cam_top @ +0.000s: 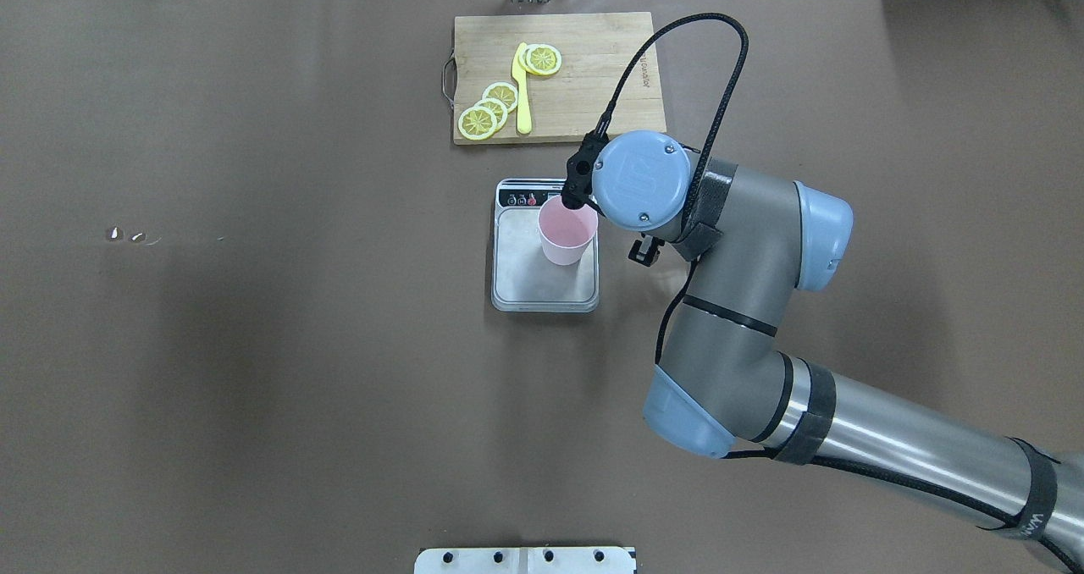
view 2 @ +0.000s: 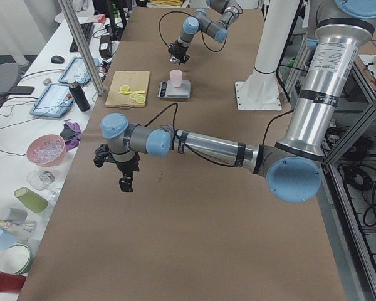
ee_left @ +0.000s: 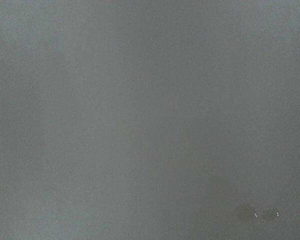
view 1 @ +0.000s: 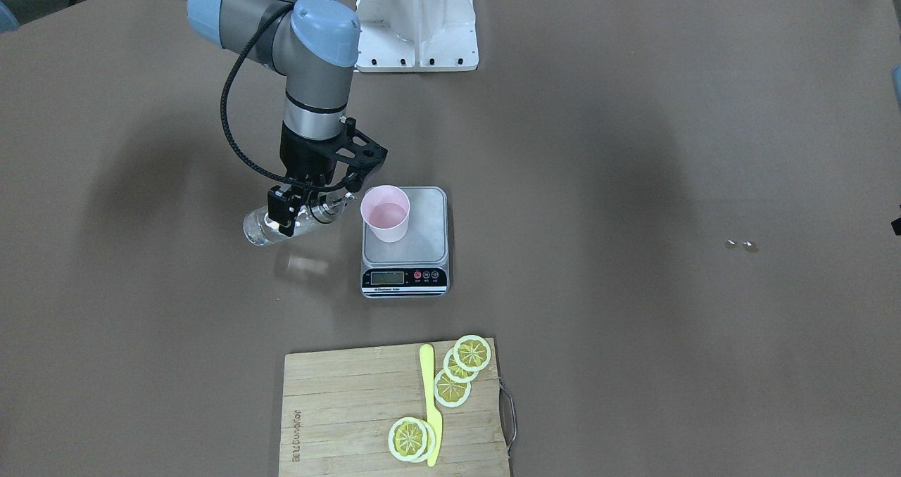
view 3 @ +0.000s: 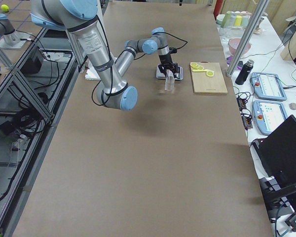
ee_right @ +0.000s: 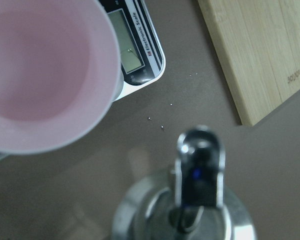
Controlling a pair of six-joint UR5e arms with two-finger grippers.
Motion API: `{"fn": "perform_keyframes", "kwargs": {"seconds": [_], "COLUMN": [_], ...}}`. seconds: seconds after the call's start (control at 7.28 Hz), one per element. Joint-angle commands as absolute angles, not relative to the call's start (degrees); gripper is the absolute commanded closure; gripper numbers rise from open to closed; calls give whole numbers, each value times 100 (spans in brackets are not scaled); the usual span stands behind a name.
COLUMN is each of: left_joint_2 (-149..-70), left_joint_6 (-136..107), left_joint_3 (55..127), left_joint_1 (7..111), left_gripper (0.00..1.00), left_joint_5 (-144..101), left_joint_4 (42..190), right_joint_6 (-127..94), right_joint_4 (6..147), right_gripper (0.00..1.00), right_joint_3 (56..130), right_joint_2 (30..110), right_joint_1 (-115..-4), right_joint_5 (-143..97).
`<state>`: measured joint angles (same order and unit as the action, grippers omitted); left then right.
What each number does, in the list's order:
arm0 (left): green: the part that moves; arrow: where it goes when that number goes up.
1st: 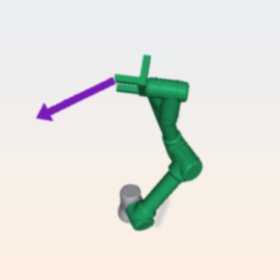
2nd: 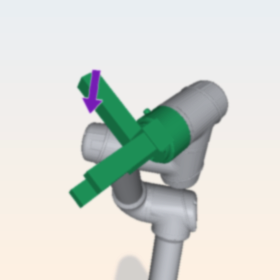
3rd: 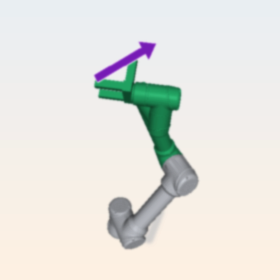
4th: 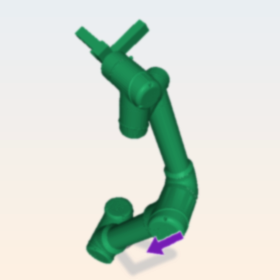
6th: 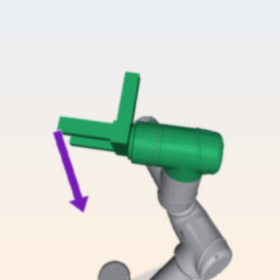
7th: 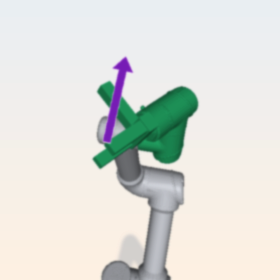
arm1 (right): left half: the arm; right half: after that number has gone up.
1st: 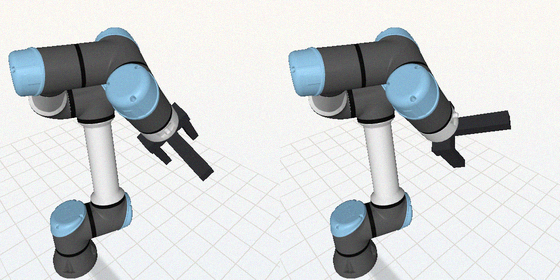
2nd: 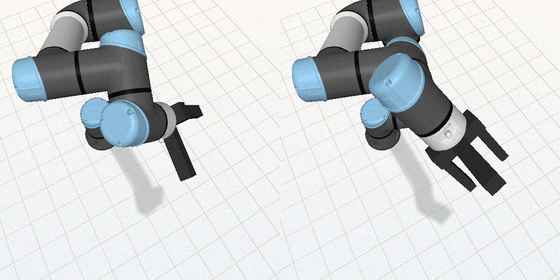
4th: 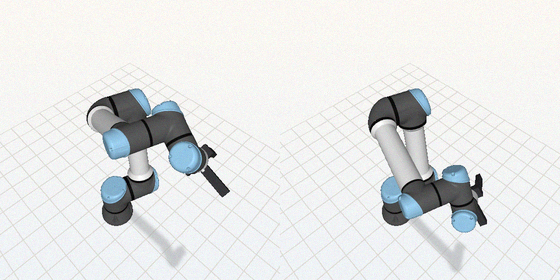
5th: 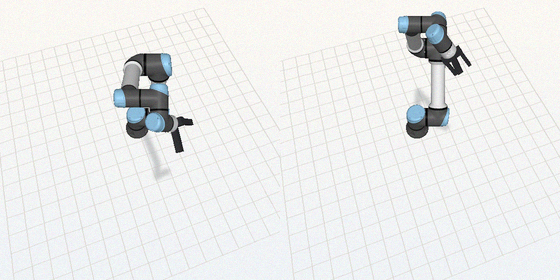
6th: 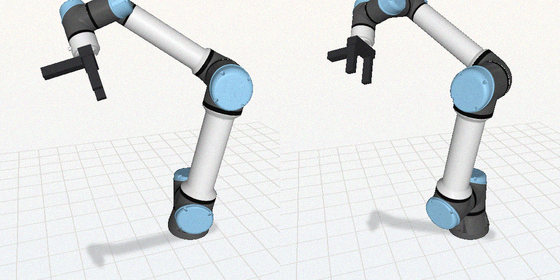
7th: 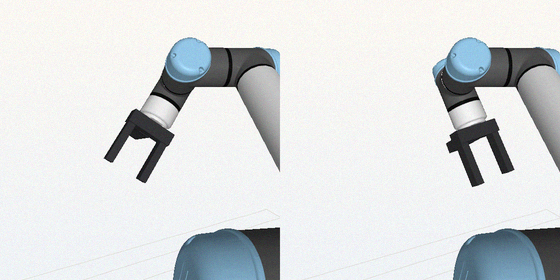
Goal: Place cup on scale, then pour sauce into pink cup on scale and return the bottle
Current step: 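Move the sauce bottle with the right gripper above the pink cup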
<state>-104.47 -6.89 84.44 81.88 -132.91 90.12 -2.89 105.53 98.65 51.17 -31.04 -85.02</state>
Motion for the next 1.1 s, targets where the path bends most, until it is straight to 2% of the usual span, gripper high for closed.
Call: {"fn": "perform_keyframes", "kwargs": {"seconds": [0.0, 0.41, 0.96], "left_joint_2": [-10197, -9871, -9870], "left_joint_6": [-633, -615, -650], "left_joint_3": [8253, 8235, 8209], "left_joint_1": [8262, 8262, 8262], "left_gripper": [2, 2, 2], "left_joint_5": [-13525, -13526, -13509], "left_joint_4": [9480, 9842, 9826], "right_joint_6": [-342, -396, -404], "right_joint_4": [10652, 10924, 11223], "right_gripper": [36, 37, 37], "right_joint_3": [9747, 9686, 9685], "right_joint_2": [4975, 4931, 4922], "right_joint_1": [-3024, -2892, -2733], "right_joint_5": [-8446, -8219, -8033]}}
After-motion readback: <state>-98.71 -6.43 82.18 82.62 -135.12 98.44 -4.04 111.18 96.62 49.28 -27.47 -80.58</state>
